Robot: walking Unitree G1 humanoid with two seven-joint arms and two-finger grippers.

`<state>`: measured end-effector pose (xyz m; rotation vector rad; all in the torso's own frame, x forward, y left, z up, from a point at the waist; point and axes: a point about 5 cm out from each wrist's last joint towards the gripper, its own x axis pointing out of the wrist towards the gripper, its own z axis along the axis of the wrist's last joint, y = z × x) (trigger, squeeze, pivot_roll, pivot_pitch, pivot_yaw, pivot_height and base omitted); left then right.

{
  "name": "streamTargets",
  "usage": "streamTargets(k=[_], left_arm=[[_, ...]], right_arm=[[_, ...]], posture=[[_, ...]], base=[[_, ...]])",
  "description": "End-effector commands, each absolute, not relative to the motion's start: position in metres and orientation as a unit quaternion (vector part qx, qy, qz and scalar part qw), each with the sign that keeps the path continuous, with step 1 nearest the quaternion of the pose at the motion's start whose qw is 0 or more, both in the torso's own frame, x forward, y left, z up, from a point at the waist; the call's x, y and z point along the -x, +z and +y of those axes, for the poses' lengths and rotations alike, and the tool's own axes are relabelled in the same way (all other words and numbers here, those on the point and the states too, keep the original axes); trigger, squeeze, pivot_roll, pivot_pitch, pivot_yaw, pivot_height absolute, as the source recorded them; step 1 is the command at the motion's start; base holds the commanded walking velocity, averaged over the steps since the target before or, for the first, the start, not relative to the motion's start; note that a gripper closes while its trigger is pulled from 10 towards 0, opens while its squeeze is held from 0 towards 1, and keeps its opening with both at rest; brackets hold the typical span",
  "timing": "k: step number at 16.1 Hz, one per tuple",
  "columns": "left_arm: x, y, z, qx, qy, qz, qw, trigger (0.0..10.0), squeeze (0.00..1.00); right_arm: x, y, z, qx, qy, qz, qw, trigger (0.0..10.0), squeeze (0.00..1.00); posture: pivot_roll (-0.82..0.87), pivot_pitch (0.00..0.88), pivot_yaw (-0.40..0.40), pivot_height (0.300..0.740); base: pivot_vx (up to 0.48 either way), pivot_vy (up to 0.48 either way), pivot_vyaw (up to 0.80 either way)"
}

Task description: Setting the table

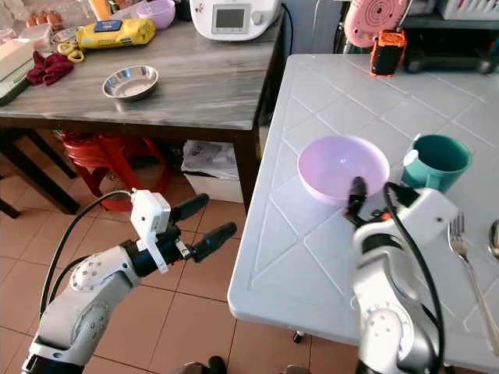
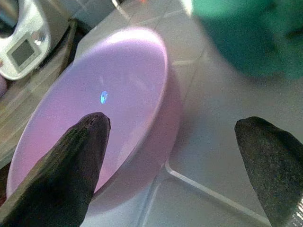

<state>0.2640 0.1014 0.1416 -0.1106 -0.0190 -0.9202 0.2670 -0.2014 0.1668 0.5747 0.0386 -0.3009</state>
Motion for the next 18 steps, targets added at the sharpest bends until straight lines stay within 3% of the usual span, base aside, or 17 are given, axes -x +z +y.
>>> streamTargets(k=[1,7,18], left_arm=[[-0.263,0.138,0.104,0.042,-0.443,0.000,0.896,10.0,0.00],[-0.262,0.138,0.102,0.039,-0.440,0.000,0.897,10.0,0.00],[-0.261,0.136,0.102,0.027,-0.444,0.003,0.896,10.0,0.00]], right_arm=[[-0.271,0.164,-0.197,-0.294,-0.140,0.034,0.945,0.0,0.00],[-0.285,0.172,-0.200,-0.321,-0.137,0.030,0.937,0.0,0.00],[-0.281,0.169,-0.214,-0.367,-0.164,0.035,0.915,0.0,0.00]], posture=[[-0.18,0.148,0.124,0.740],[-0.18,0.148,0.119,0.740],[-0.18,0.142,0.121,0.740]], base=[[0.000,0.000,0.00],[0.000,0.000,0.00],[0.000,0.000,0.00]])
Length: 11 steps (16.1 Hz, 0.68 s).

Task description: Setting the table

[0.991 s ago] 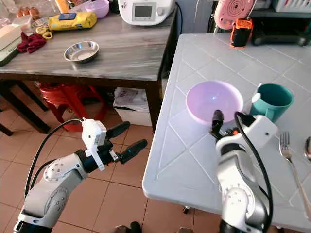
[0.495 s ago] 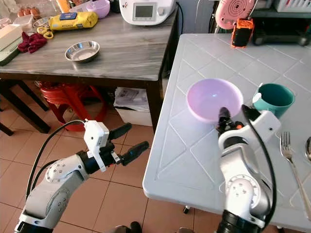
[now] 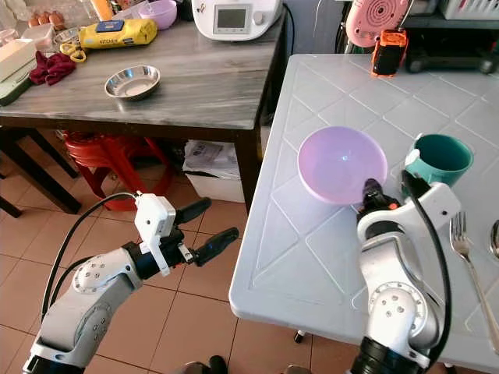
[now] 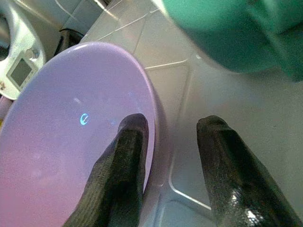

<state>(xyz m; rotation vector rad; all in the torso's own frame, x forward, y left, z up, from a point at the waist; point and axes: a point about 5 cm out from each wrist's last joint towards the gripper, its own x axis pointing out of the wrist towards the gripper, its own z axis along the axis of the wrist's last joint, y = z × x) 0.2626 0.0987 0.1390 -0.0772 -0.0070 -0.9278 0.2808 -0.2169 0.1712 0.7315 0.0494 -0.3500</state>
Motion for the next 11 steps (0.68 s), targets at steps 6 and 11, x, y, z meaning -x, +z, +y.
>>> streamTargets(k=[6,11], left_arm=[[-0.2619,0.1349,0.1030,0.021,-0.440,0.004,0.897,10.0,0.00],[-0.2616,0.1339,0.1025,0.017,-0.440,0.006,0.898,10.0,0.00]], right_arm=[[-0.2811,0.1653,-0.2157,-0.369,-0.165,0.043,0.913,0.0,0.00],[-0.2809,0.1633,-0.2181,-0.371,-0.167,0.047,0.912,0.0,0.00]], posture=[[-0.17,0.136,0.121,0.740],[-0.17,0.137,0.122,0.740]], base=[[0.000,0.000,0.00],[0.000,0.000,0.00]])
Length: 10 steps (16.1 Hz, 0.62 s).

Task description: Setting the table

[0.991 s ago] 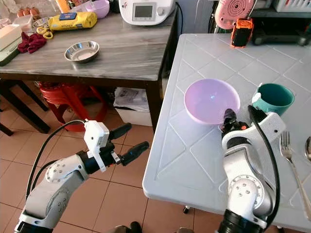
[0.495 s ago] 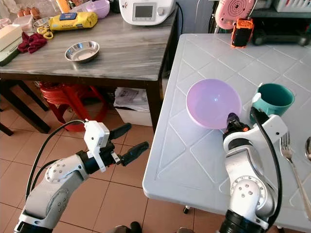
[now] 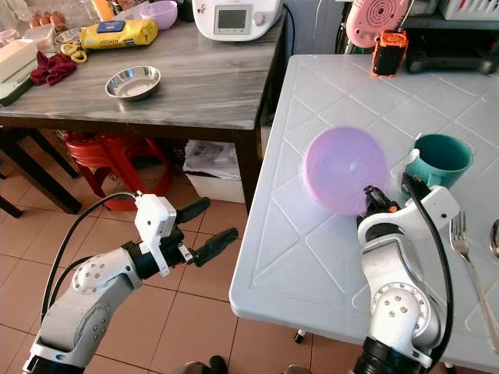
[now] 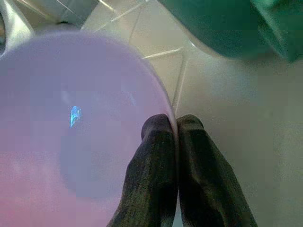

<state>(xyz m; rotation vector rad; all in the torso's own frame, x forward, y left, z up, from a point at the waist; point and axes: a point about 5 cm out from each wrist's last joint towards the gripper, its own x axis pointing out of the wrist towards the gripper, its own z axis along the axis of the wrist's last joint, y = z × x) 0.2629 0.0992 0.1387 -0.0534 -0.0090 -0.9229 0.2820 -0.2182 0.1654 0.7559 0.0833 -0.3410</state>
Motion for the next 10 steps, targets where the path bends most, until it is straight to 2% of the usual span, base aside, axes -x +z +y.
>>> streamTargets(k=[1,4,5,8,9,10], left_arm=[[-0.262,0.134,0.103,0.017,-0.440,0.006,0.898,10.0,0.00],[-0.261,0.134,0.103,0.015,-0.439,0.005,0.899,10.0,0.00],[-0.263,0.132,0.105,0.013,-0.427,0.003,0.904,10.0,0.00],[-0.277,0.133,0.113,0.011,-0.359,-0.004,0.933,10.0,0.00],[-0.280,0.135,0.115,0.004,-0.341,-0.014,0.940,10.0,0.00],[-0.288,0.137,0.122,0.008,-0.300,-0.017,0.954,10.0,0.00]], right_arm=[[-0.281,0.163,-0.218,-0.371,-0.166,0.047,0.912,0.0,0.00],[-0.282,0.165,-0.219,-0.347,-0.159,0.047,0.923,0.0,0.00],[-0.282,0.174,-0.213,-0.292,-0.134,0.029,0.946,0.0,0.00],[-0.283,0.192,-0.198,-0.218,-0.072,-0.016,0.973,0.0,0.00],[-0.282,0.196,-0.196,-0.205,-0.064,-0.029,0.976,0.7,0.00],[-0.281,0.201,-0.194,-0.179,-0.056,-0.047,0.981,10.0,0.00]], posture=[[-0.17,0.137,0.122,0.740],[-0.17,0.137,0.120,0.740],[-0.17,0.131,0.116,0.740],[-0.17,0.126,0.113,0.740],[-0.18,0.123,0.112,0.740],[-0.18,0.122,0.111,0.740]], base=[[0.000,0.000,0.00],[0.000,0.000,0.00],[0.000,0.000,0.00],[0.000,0.000,0.00],[0.000,0.000,0.00],[0.000,0.000,0.00]])
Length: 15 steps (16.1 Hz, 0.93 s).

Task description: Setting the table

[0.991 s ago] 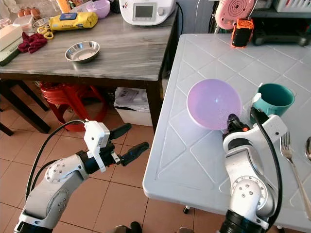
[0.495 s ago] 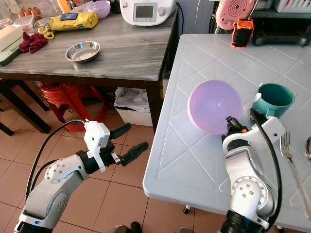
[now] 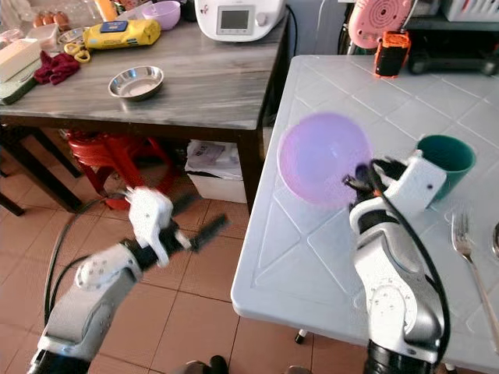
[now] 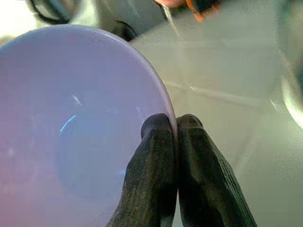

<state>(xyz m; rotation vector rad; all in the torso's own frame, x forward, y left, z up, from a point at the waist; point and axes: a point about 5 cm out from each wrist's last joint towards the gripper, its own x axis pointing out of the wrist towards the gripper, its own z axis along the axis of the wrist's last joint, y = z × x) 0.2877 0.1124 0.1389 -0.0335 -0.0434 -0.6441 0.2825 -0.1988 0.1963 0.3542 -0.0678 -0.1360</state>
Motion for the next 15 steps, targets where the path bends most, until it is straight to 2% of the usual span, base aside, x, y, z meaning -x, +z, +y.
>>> streamTargets(k=[1,4,11,13,15], left_arm=[[-0.296,0.140,0.130,0.011,-0.255,-0.027,0.966,10.0,0.00],[-0.306,0.141,0.142,0.018,-0.190,-0.029,0.981,10.0,0.00],[-0.306,0.136,0.135,0.027,-0.186,-0.025,0.982,10.0,0.00],[-0.305,0.135,0.135,0.030,-0.186,-0.023,0.982,10.0,0.00],[-0.305,0.135,0.134,0.030,-0.191,-0.023,0.981,10.0,0.00]], right_arm=[[-0.279,0.207,-0.194,-0.147,-0.055,-0.067,0.985,10.0,0.00],[-0.276,0.210,-0.191,-0.120,-0.052,-0.083,0.988,10.0,0.00],[-0.277,0.206,-0.189,-0.106,-0.046,-0.082,0.990,10.0,0.00],[-0.277,0.206,-0.189,-0.102,-0.044,-0.084,0.990,10.0,0.00],[-0.276,0.205,-0.189,-0.101,-0.046,-0.084,0.990,10.0,0.00]], posture=[[-0.18,0.122,0.111,0.740],[-0.18,0.121,0.105,0.740],[-0.18,0.119,0.098,0.740],[-0.19,0.120,0.097,0.740],[-0.19,0.124,0.102,0.740]], base=[[0.000,0.000,0.00],[0.000,0.000,0.00],[0.000,0.000,-0.77],[0.000,0.000,0.00],[0.000,0.289,0.00]])
